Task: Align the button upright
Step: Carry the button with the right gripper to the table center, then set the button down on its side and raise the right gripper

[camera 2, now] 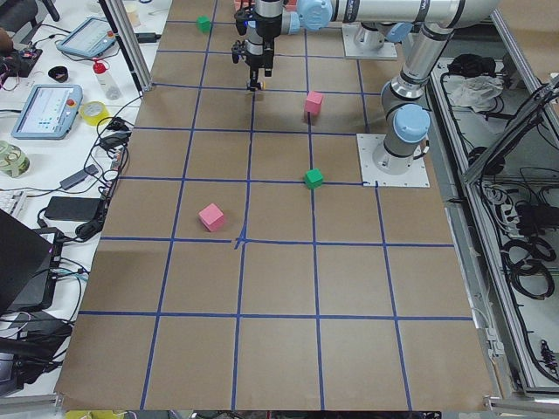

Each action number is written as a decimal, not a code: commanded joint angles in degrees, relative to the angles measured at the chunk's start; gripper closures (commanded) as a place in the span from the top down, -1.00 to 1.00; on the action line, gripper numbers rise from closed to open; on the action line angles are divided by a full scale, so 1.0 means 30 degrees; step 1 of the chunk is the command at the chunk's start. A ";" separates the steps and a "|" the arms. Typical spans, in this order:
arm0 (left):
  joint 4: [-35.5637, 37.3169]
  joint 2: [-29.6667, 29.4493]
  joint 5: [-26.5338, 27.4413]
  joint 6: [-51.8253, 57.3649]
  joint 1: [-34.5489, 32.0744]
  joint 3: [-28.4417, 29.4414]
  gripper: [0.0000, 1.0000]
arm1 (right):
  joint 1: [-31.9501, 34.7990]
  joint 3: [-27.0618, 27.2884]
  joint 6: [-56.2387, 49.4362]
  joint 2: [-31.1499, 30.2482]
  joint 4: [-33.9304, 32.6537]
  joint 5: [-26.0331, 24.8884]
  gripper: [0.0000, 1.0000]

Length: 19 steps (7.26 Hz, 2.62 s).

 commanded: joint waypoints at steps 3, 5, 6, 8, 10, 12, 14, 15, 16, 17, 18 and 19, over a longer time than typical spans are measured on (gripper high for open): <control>0.0362 0.0015 0.0064 0.0057 0.0120 0.0000 1.00 | 0.0032 0.0456 0.0036 0.0037 -0.0569 0.0213 -0.97; 0.0188 -0.0014 0.0063 -0.0030 0.0120 0.0000 1.00 | 0.0032 0.0719 -0.0110 -0.0022 -0.0540 0.0213 0.01; 0.0157 -0.0014 0.0065 -0.0058 0.0149 -0.0029 1.00 | 0.0032 0.0721 -0.0227 -0.0167 -0.0569 0.0213 0.82; 0.0157 -0.0043 0.0065 -0.0030 0.0120 -0.0058 1.00 | -0.0142 0.0197 -0.1333 -0.1799 0.0534 0.0213 1.00; 0.0244 0.0044 0.1457 0.0320 0.0149 0.0029 1.00 | -0.1103 -0.0972 -0.2798 -0.4491 0.5266 0.0389 1.00; 0.0216 -0.0102 0.3611 0.0091 0.0091 0.0000 1.00 | -0.3676 -0.2728 -0.4849 -0.7360 1.1383 0.0447 1.00; 0.0215 -0.0305 0.0955 -0.0290 0.0091 -0.0116 1.00 | -0.4942 -0.3205 -0.7101 -1.0028 1.6865 -0.0457 1.00; 0.0447 -0.0539 0.0828 -0.0641 -0.0025 -0.0465 1.00 | -0.5702 -0.3205 -0.7316 -1.0853 1.7269 -0.0374 1.00; 0.0653 -0.0773 0.0827 -0.1051 -0.0259 -0.0643 1.00 | -0.5797 -0.3205 -0.7260 -1.1094 1.7128 -0.0344 1.00; 0.1728 -0.1211 0.0769 -0.1403 -0.1015 -0.0789 1.00 | -0.5856 -0.3205 -0.7201 -1.1357 1.6256 -0.0286 1.00; 0.3885 -0.1911 -0.0247 -0.3176 -0.1806 -0.1545 1.00 | -0.6031 -0.3205 -0.7259 -1.1331 1.5725 -0.0256 1.00; 0.6952 -0.2672 -0.1185 -0.3454 -0.2394 -0.2800 1.00 | -0.6090 -0.3205 -0.7259 -1.1330 1.5662 -0.0198 1.00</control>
